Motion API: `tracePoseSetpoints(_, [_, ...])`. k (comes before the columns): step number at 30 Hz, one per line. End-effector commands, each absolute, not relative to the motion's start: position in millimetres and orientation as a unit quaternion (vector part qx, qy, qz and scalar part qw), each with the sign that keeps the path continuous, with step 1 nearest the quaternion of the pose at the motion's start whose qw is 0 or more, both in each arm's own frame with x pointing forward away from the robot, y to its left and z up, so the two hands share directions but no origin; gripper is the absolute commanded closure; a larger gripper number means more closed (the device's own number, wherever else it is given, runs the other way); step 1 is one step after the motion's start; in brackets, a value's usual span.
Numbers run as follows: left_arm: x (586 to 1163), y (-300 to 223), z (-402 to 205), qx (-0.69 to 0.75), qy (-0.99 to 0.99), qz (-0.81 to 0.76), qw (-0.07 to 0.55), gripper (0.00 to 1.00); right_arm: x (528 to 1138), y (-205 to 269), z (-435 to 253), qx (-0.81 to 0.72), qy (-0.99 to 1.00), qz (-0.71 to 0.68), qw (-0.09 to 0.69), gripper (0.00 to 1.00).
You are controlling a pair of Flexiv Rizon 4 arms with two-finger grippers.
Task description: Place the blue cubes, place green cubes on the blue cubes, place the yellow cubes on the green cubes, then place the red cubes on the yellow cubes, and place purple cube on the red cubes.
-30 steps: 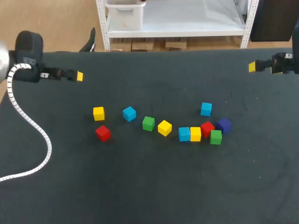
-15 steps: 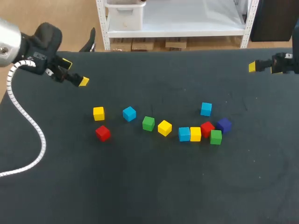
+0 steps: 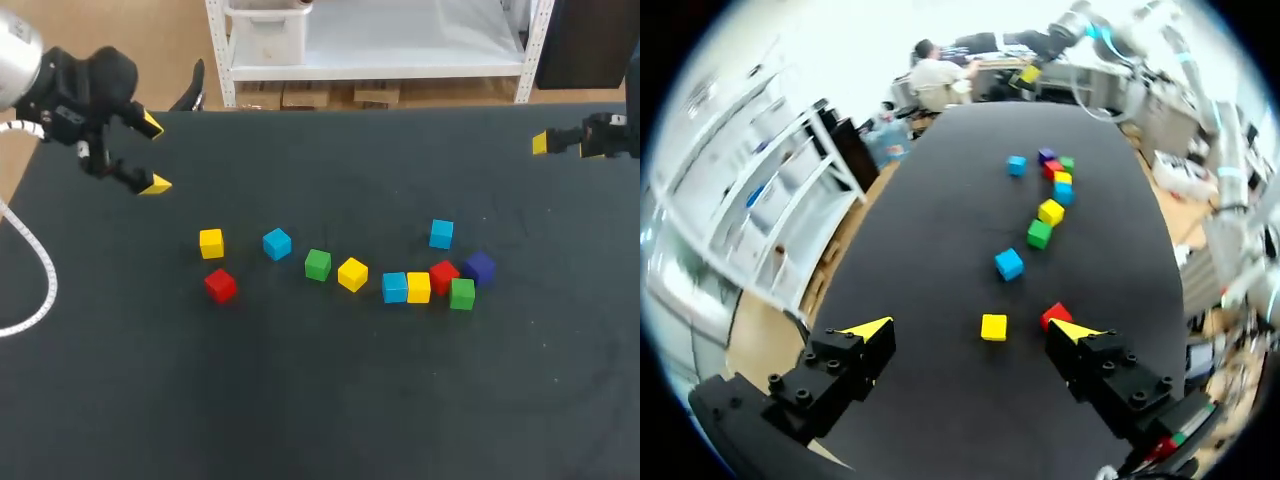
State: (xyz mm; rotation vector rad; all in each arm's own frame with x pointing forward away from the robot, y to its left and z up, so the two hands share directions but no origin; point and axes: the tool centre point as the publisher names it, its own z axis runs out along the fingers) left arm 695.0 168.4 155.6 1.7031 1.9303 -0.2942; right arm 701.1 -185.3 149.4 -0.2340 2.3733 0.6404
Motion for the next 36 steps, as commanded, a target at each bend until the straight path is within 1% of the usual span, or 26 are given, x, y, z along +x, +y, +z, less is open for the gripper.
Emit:
tracePoseSetpoints(1, [701.5, 168.2, 157.7, 0.755, 0.605, -0.088, 0.236, 0.00, 700.6, -185.2, 149.6, -0.089, 0.907, 0.244, 0.330, 0.00])
tracePoseSetpoints(2, [701.5, 168.2, 157.7, 0.755, 0.605, -0.088, 0.236, 0.00, 700.6, -185.2, 149.6, -0.089, 0.907, 0.244, 0.330, 0.00])
tracePoseSetpoints(4, [702.2, 167.6, 153.5, 0.748, 0.605, -0.102, 0.256, 0.00, 700.6, -185.2, 149.6, -0.089, 0.907, 0.244, 0.330, 0.00])
tracePoseSetpoints(6, [706.2, 167.5, 149.0, 0.747, 0.610, -0.111, 0.239, 0.00, 700.6, -185.2, 149.6, -0.089, 0.907, 0.244, 0.330, 0.00])
tracePoseSetpoints(14, [718.1, 185.0, 136.9, 0.731, 0.627, -0.143, 0.229, 0.00, 700.6, -185.2, 149.6, -0.089, 0.907, 0.244, 0.330, 0.00])
tracePoseSetpoints(20, [721.6, 196.7, 132.8, 0.713, 0.641, -0.158, 0.236, 0.00, 700.6, -185.2, 149.6, -0.089, 0.907, 0.244, 0.330, 0.00])
tracePoseSetpoints(36, [715.5, 190.3, 132.7, 0.721, 0.629, -0.163, 0.242, 0.00, 700.6, -185.2, 149.6, -0.089, 0.907, 0.244, 0.330, 0.00])
